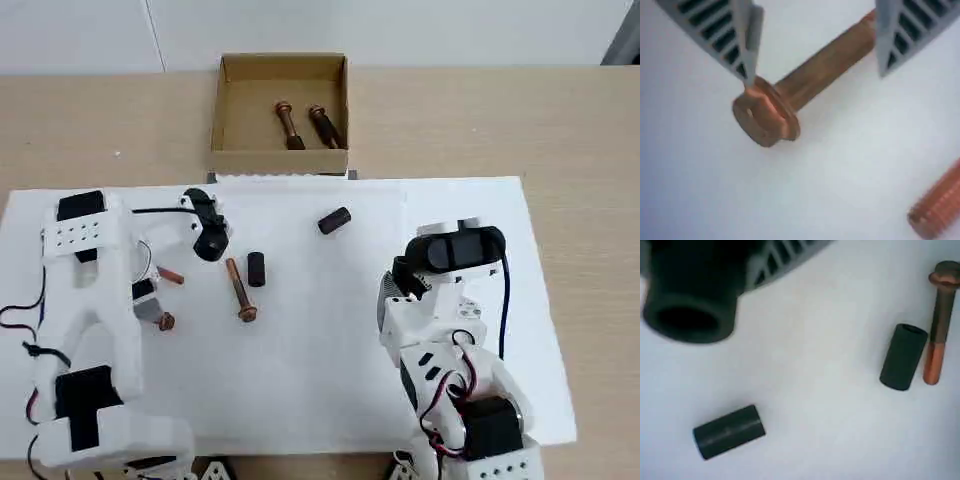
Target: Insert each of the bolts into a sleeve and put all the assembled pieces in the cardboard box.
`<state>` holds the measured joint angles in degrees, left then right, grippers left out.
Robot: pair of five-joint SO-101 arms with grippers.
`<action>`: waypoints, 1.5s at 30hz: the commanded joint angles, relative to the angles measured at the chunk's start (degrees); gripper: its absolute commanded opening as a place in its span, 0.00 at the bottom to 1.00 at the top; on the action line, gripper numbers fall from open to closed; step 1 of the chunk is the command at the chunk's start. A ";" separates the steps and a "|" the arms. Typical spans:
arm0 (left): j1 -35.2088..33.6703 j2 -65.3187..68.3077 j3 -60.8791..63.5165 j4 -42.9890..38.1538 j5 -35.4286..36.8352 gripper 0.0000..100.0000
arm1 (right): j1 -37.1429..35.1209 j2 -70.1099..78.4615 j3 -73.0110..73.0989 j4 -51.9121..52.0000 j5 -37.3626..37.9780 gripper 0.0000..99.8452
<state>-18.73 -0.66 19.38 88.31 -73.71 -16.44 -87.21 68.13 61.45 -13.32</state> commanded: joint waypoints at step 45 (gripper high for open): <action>1.14 0.18 15.08 -7.91 -4.75 0.00 | -0.92 -0.40 -0.44 -1.98 0.62 0.00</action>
<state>-18.20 -1.01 34.51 79.43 -75.03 -16.97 -87.21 68.13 60.92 -13.32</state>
